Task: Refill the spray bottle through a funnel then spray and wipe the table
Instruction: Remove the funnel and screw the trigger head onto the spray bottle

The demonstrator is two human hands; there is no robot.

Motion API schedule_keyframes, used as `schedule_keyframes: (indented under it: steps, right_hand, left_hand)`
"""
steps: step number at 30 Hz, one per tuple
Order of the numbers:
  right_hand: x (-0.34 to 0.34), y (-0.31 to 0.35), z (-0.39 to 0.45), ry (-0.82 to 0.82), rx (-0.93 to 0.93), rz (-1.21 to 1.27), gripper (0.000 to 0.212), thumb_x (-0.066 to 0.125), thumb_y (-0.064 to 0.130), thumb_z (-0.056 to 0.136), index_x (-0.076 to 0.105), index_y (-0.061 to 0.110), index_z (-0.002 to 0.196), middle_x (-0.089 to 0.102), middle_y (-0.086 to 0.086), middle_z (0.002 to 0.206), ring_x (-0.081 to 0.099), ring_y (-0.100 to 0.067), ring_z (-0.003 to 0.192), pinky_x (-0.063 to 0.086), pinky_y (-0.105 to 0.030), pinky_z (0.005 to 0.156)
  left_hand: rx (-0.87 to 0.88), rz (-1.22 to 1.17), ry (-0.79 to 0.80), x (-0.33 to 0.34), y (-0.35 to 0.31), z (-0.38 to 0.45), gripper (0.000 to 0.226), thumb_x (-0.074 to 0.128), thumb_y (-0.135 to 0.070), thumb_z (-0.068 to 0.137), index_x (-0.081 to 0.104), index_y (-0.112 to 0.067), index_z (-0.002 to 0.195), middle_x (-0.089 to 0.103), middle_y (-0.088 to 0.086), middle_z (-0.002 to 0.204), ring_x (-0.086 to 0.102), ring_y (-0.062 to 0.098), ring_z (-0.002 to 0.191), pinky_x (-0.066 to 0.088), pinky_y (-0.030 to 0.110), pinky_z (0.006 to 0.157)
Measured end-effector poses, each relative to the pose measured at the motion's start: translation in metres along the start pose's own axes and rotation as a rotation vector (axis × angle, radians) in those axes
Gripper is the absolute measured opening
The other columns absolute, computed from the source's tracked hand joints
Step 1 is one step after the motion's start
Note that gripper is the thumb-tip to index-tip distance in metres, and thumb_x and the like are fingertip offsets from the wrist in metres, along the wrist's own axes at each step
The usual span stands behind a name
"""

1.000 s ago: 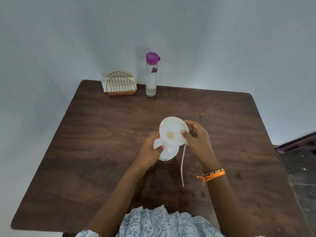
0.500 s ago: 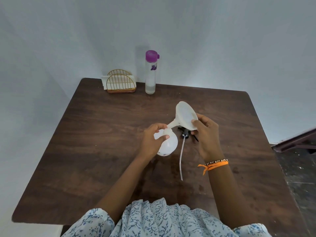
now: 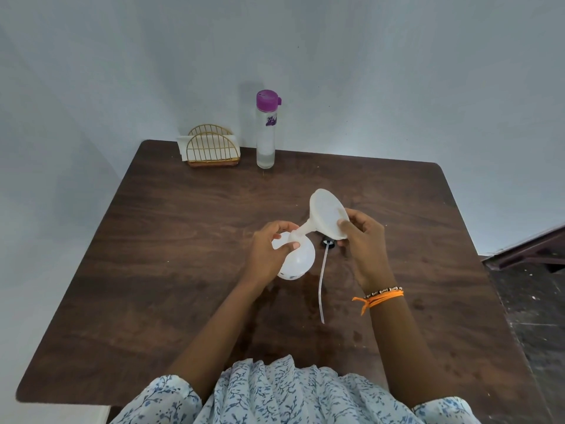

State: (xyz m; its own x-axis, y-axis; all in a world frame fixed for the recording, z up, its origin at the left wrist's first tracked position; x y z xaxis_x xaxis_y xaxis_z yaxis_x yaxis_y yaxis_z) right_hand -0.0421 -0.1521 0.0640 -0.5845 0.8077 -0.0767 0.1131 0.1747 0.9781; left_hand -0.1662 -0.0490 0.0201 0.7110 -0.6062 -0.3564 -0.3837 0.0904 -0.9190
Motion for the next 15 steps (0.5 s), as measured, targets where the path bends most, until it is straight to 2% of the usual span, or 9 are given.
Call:
schedule_keyframes:
  steps: [4, 7, 9, 12, 15]
  right_hand:
    - [-0.002, -0.004, 0.001, -0.038, -0.078, -0.153, 0.021, 0.054, 0.005, 0.089, 0.064, 0.013, 0.105, 0.066, -0.003, 0.102, 0.063, -0.02, 0.093, 0.05, -0.017, 0.051]
    - [-0.002, -0.005, 0.001, -0.022, -0.055, -0.054, 0.021, 0.053, 0.003, 0.089, 0.064, 0.017, 0.099, 0.066, 0.0, 0.098, 0.064, -0.02, 0.09, 0.05, -0.017, 0.05]
    - [-0.003, -0.004, 0.004, -0.001, -0.018, 0.038, 0.022, 0.052, 0.002, 0.089, 0.065, 0.018, 0.094, 0.066, 0.001, 0.094, 0.061, -0.018, 0.084, 0.048, -0.019, 0.051]
    - [-0.004, -0.002, 0.013, 0.039, 0.029, 0.17, 0.023, 0.05, 0.003, 0.09, 0.066, 0.018, 0.091, 0.065, -0.003, 0.094, 0.058, -0.017, 0.08, 0.048, -0.021, 0.055]
    - [0.0, -0.004, 0.028, 0.032, 0.058, 0.184, 0.019, 0.051, 0.004, 0.091, 0.065, 0.016, 0.095, 0.065, -0.003, 0.1, 0.06, -0.018, 0.091, 0.054, -0.025, 0.066]
  left_hand:
    - [-0.008, -0.014, 0.003, 0.0, 0.0, -0.001, 0.027, 0.072, -0.019, 0.078, 0.058, -0.034, 0.096, 0.057, -0.017, 0.105, 0.053, 0.011, 0.1, 0.047, 0.023, 0.08]
    - [-0.026, -0.028, 0.033, -0.001, -0.001, -0.002, 0.028, 0.071, -0.017, 0.08, 0.058, -0.032, 0.1, 0.055, -0.017, 0.107, 0.052, 0.009, 0.1, 0.041, 0.013, 0.072]
    - [-0.034, -0.049, 0.054, -0.003, 0.0, -0.002, 0.03, 0.068, -0.012, 0.081, 0.058, -0.031, 0.103, 0.056, -0.016, 0.11, 0.053, 0.008, 0.102, 0.039, 0.011, 0.072]
    - [-0.059, -0.124, 0.028, -0.007, -0.002, 0.001, 0.034, 0.059, -0.002, 0.084, 0.06, -0.026, 0.108, 0.06, -0.011, 0.112, 0.053, 0.007, 0.105, 0.04, 0.014, 0.082]
    - [-0.126, -0.151, -0.029, -0.009, -0.005, 0.014, 0.029, 0.055, -0.004, 0.088, 0.06, -0.024, 0.108, 0.06, -0.009, 0.109, 0.054, 0.007, 0.101, 0.044, 0.023, 0.086]
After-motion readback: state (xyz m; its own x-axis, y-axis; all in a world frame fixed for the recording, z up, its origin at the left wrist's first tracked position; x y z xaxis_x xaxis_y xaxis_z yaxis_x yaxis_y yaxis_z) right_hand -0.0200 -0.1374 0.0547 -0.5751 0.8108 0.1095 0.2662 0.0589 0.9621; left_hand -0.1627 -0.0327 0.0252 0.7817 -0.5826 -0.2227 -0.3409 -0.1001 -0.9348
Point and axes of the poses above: each hand's wrist, its own z-axis towards the middle knuckle, its own x-axis out of the palm, y = z × x, the point moved 2 cm from there along z, towards the middle knuckle
